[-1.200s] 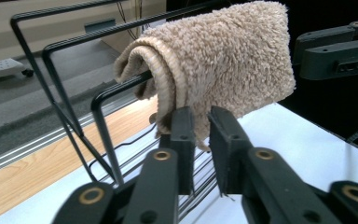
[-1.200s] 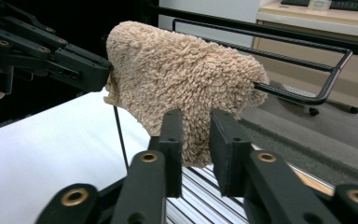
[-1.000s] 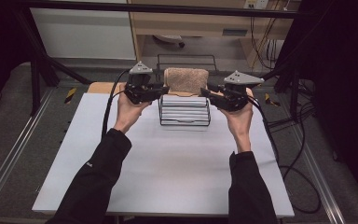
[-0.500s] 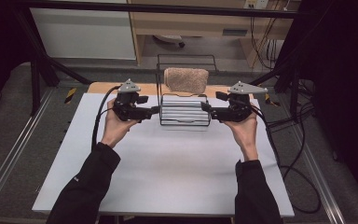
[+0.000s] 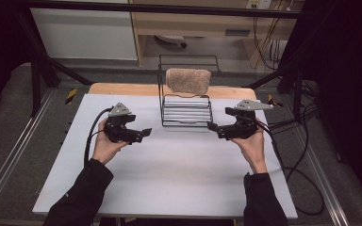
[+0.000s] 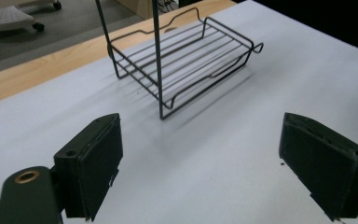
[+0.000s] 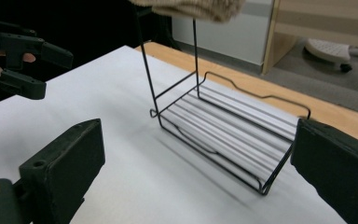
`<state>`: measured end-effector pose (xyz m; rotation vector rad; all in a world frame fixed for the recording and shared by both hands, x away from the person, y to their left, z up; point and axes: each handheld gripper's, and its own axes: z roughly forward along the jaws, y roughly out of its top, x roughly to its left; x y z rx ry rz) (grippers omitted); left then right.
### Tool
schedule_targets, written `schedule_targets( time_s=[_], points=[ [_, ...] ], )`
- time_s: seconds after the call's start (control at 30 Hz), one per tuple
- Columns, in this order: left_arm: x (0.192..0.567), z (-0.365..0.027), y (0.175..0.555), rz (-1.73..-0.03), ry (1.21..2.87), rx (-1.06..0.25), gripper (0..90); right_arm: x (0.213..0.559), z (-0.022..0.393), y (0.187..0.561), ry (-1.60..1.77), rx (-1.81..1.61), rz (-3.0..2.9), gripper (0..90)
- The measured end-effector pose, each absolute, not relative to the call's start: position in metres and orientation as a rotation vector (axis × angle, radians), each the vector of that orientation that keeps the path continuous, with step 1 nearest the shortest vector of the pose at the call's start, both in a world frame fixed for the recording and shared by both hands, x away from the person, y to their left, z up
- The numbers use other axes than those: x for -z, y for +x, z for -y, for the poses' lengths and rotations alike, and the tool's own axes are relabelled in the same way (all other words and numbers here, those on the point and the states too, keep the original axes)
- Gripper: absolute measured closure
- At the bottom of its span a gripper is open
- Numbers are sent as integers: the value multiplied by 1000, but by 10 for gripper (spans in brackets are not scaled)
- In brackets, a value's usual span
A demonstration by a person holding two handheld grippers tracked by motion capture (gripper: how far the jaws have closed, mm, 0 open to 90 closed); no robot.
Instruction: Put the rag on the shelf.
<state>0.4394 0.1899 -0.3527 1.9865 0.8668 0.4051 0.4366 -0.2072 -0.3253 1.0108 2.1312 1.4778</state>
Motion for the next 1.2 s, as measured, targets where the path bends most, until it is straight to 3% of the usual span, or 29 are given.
schedule_targets(
  time_s=[0.67,1.2],
  points=[
    [415,-237,396,-926,2006,-382,136,394,236,404,1078,-1485,-2193,6],
    [435,-271,375,-972,1997,-395,135,444,274,378,1168,-1447,-2222,5]
  ],
)
